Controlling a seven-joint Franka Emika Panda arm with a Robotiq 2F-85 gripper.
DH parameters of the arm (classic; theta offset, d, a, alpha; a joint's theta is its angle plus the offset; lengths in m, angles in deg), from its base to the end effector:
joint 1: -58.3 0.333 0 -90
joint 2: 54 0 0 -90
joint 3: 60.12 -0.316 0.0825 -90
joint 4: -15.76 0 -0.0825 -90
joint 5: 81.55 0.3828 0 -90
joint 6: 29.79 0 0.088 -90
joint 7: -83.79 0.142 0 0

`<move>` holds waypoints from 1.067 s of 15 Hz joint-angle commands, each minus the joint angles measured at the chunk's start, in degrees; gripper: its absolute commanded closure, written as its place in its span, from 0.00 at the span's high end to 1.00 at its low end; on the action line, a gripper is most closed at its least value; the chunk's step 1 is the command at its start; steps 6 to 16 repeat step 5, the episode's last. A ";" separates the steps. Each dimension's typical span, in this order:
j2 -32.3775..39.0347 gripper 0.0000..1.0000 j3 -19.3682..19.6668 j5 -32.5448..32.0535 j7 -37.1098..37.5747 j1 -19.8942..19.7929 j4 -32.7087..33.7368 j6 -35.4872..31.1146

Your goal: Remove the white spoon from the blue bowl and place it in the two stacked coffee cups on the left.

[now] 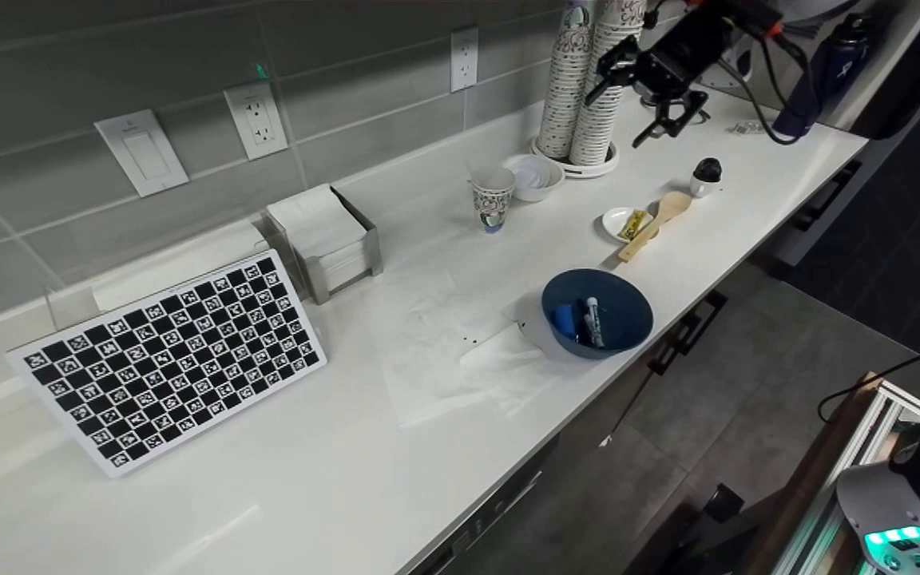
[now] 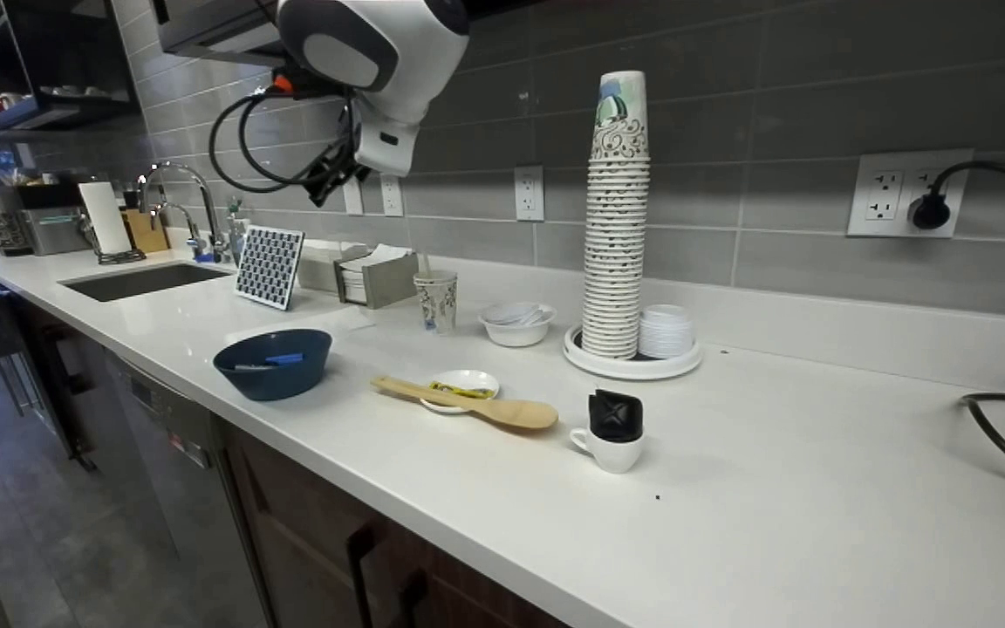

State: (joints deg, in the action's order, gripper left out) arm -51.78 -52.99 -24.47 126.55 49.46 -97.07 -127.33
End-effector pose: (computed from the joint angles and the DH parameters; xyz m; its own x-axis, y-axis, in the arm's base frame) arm 0.5516 -0.0444 0.4494 0.2987 -0.5572 -0.7748 -0.9463 -0.0681 -0.3159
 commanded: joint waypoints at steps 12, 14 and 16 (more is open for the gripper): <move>-14.79 1.00 2.12 -0.11 -7.24 -2.05 -12.78 3.94; -14.79 1.00 2.12 -0.11 -7.24 -2.05 -12.78 3.94; -14.79 1.00 2.12 -0.11 -7.24 -2.05 -12.78 3.94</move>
